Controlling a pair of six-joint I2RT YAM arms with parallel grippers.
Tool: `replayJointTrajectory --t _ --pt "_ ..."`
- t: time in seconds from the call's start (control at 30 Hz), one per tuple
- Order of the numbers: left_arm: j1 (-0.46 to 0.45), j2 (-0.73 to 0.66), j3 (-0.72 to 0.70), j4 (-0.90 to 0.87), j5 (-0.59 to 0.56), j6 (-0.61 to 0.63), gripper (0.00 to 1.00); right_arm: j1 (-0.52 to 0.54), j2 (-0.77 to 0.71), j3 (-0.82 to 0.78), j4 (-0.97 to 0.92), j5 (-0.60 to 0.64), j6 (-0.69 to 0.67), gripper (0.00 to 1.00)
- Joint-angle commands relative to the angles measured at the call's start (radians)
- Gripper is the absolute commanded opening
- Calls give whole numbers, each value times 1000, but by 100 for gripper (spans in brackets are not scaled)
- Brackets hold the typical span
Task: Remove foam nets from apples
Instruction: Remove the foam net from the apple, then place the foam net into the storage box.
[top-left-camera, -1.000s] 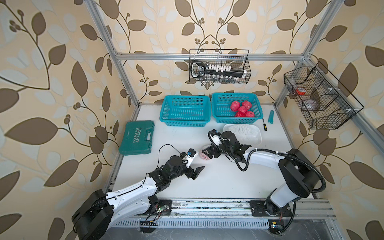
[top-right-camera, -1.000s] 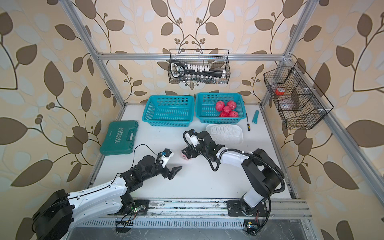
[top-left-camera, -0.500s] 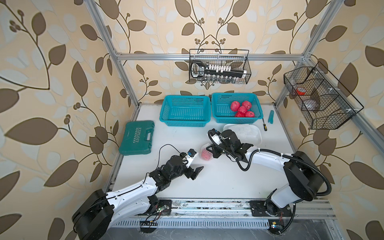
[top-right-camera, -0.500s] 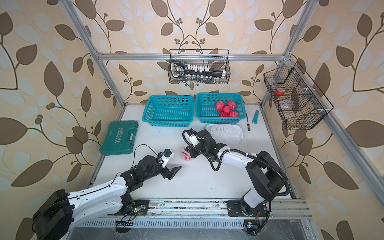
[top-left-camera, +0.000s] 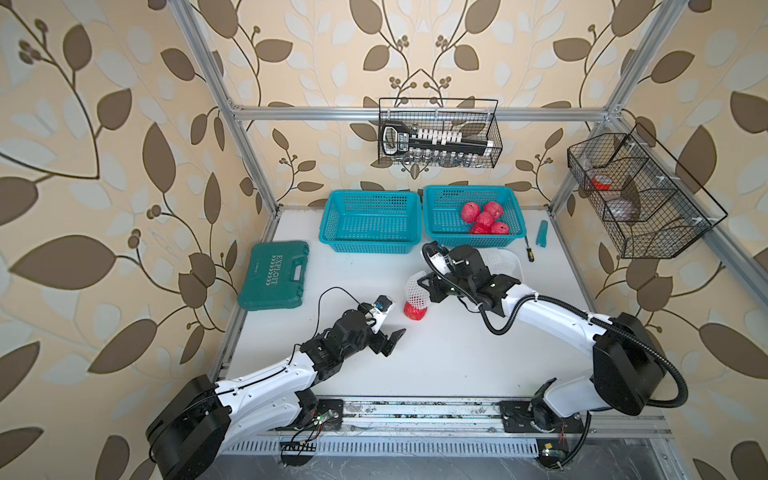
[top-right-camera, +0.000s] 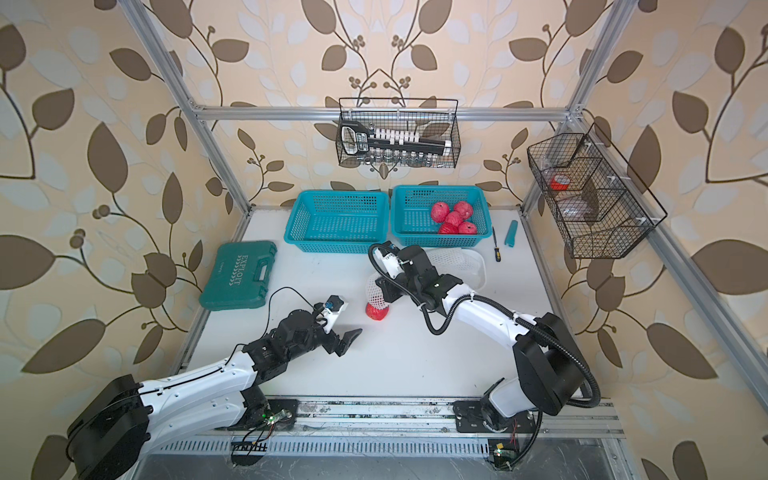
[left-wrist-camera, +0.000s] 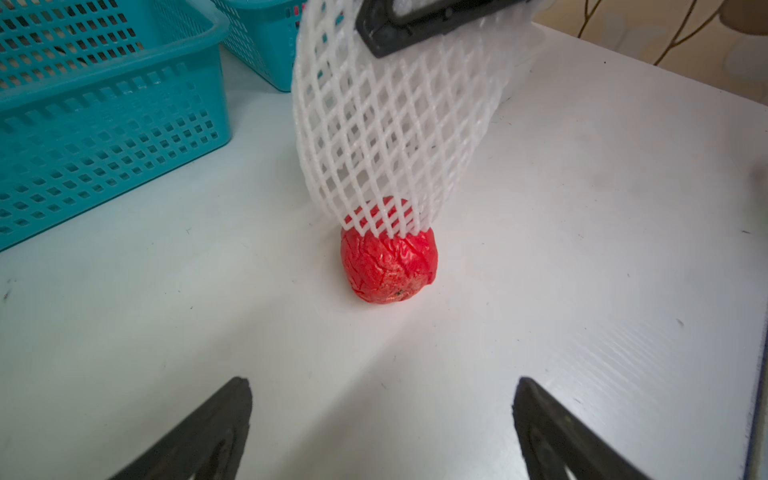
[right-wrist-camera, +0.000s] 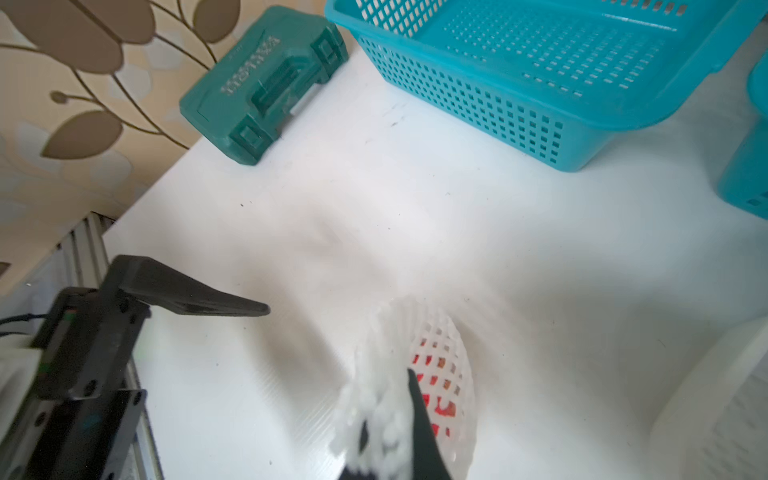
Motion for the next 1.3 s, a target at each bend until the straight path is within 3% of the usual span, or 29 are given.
replayJointTrajectory --t 0.0,0.3,0.43,0.53,0.63,0.8,0.9,1.13,1.27 --pt "-6 2 43 156 -51 -16 99 -81 -62 72 59 -47 88 0" --pt "-5 201 318 65 58 67 89 -460 24 45 325 -293 456 0" --pt "-6 327 443 67 65 114 89 -539 71 13 329 -315 469 0" --pt "11 494 663 -40 71 119 88 -590 100 -32 325 -310 465 0" --pt "13 648 877 -122 116 106 86 -614 127 -90 360 -320 490 0" --pt "15 868 1113 -173 122 84 81 -620 148 -167 374 -252 482 0" --pt "14 999 1272 -283 125 78 64 -626 146 -191 352 -188 464 2" --pt "12 1232 1516 -388 152 107 63 -626 153 -192 299 -90 448 28" --pt "9 1312 1588 -414 166 118 63 -626 128 -200 287 -51 445 34"
